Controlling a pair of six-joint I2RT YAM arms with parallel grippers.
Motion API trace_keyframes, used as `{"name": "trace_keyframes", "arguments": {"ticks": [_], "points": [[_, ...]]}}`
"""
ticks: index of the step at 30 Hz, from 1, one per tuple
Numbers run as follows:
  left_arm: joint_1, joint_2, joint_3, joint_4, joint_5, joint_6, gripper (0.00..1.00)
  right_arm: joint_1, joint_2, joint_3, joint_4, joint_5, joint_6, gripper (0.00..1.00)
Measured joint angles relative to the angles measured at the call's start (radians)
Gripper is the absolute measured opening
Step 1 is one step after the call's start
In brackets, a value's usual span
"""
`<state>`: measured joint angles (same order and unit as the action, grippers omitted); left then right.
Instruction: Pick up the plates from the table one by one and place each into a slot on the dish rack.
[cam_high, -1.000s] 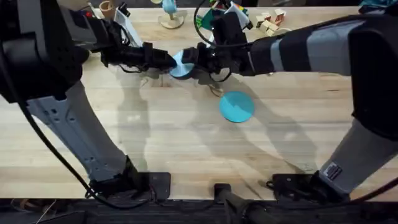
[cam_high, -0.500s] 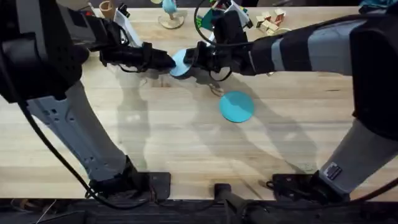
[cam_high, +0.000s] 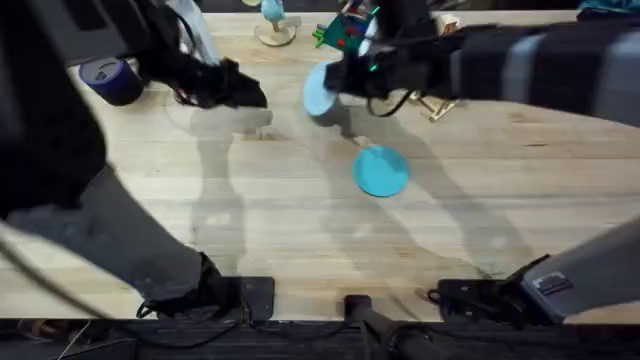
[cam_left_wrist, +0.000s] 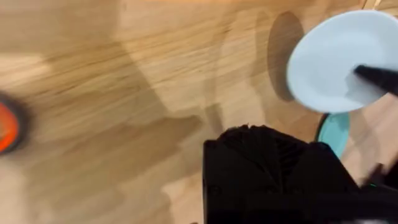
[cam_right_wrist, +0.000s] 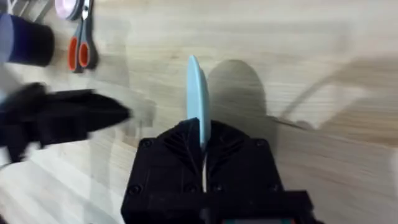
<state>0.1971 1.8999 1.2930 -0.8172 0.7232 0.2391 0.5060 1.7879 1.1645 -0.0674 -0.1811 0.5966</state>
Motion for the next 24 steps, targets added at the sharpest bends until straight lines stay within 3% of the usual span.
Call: {"name": "trace_keyframes", "arguments": {"ticks": [4, 7, 8, 9, 16, 24], "points": [[-0.024, -0.175, 0.000, -0.037, -0.084, -0.006, 0.041, -0.038, -0.115, 0.000, -0.116, 0.014, -0.093, 0.031], [-0.071, -0.301, 0.000, -0.078, -0.150, -0.014, 0.041, -0.059, -0.206, 0.000, -0.199, 0.018, -0.175, 0.031], [-0.097, -0.343, 0.000, -0.100, -0.183, -0.022, 0.041, -0.067, -0.240, 0.000, -0.230, 0.019, -0.207, 0.031], [-0.177, -0.436, 0.000, -0.161, -0.271, -0.043, 0.041, -0.094, -0.328, 0.001, -0.323, 0.021, -0.295, 0.031], [-0.402, -0.588, 0.000, -0.262, -0.433, -0.120, 0.041, -0.178, -0.456, 0.046, -0.565, 0.025, -0.490, 0.031], [-0.565, -0.699, 0.000, -0.330, -0.518, -0.209, 0.041, -0.257, -0.487, 0.163, -0.863, 0.032, -0.738, 0.030]]}}
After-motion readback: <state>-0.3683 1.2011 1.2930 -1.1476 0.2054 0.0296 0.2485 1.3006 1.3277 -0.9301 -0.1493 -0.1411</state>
